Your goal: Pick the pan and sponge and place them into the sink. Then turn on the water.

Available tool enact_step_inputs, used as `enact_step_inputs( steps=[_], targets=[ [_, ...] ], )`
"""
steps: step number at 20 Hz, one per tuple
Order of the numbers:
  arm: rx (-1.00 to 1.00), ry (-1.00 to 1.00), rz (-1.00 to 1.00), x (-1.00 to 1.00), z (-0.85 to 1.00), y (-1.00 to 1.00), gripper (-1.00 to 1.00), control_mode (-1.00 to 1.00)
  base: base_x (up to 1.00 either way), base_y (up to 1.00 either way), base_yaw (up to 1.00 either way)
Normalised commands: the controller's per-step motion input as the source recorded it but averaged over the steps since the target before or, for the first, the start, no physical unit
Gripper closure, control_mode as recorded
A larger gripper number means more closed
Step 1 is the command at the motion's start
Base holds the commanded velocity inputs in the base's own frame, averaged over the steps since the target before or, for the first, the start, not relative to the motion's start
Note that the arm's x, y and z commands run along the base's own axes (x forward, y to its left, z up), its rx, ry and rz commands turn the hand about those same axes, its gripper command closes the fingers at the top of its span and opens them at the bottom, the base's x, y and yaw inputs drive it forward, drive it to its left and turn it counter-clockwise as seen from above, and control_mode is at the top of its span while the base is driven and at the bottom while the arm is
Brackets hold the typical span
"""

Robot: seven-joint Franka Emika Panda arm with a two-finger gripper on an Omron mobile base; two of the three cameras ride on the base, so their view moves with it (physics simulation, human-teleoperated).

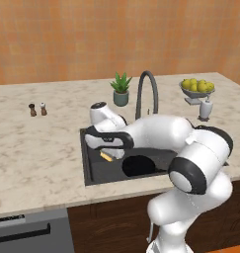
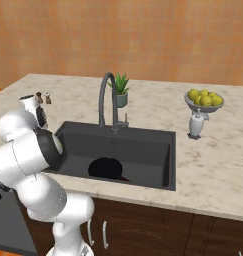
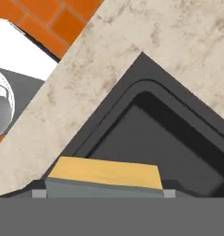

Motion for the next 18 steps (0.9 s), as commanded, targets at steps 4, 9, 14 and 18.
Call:
enact_step_inputs(
  steps=[4, 9, 14, 18],
  targets=[
    [-0.10, 0.33, -0.72, 0.43, -0.41, -0.20, 1.00, -1.00, 0.00, 0.00, 0.00],
    [-0.14, 0.07, -0.54, 0.47, -0.52, -0.25, 1.00, -1.00, 0.00, 0.00, 0.00],
    [-0.05, -0.03, 0.02, 0.31, -0.65, -0.46, 1.00, -1.00, 0.00, 0.00, 0.00],
    [-0.01, -0.02, 0.03, 0.26, -0.61, -0.50, 1.00, -1.00, 0.00, 0.00, 0.00]
  ],
)
